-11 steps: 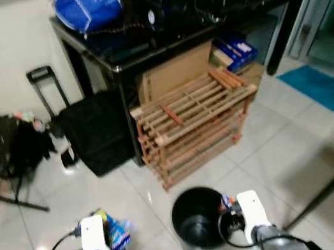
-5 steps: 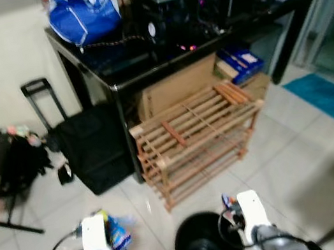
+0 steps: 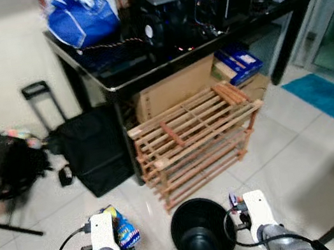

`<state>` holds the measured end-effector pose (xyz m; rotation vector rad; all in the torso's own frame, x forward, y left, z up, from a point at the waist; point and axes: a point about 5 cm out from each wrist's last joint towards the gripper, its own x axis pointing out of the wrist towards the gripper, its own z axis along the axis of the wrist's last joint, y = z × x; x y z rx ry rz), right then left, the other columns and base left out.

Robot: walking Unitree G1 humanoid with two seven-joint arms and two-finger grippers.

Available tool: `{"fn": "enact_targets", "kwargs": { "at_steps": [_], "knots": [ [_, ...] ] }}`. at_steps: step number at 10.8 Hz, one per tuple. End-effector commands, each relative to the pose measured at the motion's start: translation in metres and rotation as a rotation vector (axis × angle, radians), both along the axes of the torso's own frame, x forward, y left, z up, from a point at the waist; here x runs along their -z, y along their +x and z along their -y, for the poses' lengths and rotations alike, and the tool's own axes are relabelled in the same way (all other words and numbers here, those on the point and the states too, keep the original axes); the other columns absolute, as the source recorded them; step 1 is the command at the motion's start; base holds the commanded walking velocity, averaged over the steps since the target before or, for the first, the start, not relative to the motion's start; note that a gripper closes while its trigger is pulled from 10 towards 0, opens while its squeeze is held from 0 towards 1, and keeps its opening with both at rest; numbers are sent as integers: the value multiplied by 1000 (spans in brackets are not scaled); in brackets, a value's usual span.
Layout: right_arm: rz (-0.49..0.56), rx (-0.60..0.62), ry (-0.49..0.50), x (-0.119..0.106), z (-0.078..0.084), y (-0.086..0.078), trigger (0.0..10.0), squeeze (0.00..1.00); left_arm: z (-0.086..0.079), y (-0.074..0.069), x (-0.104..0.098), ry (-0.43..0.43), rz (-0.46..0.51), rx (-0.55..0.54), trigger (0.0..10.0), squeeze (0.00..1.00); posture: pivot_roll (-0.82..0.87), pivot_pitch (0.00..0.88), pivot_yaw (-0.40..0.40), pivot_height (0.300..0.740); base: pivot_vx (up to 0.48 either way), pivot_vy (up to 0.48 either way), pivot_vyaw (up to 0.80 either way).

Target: Picking trash to rubbish bin

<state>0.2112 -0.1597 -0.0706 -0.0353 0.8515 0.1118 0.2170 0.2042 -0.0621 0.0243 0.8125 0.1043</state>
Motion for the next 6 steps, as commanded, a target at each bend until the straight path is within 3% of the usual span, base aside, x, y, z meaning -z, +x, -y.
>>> {"fn": "enact_targets", "kwargs": {
  "at_steps": [1, 3, 6],
  "knots": [
    [-3, 12, -13, -1, 5, 2, 10000, 0, 3, 0, 1, -1, -6, 16, 10000, 0, 79, 16, -26, 740, 0, 0, 0],
    [2, 15, 4, -2, 3, 3, 10000, 0, 2, -1, 1, 4, -10, 17, 10000, 0, 79, 16, -26, 740, 0, 0, 0],
    [93, 5, 42, -20, -5, 31, 10000, 0, 1, -1, 1, 8, -7, 18, 10000, 0, 87, 28, -22, 740, 0, 0, 0]
  ]
}}
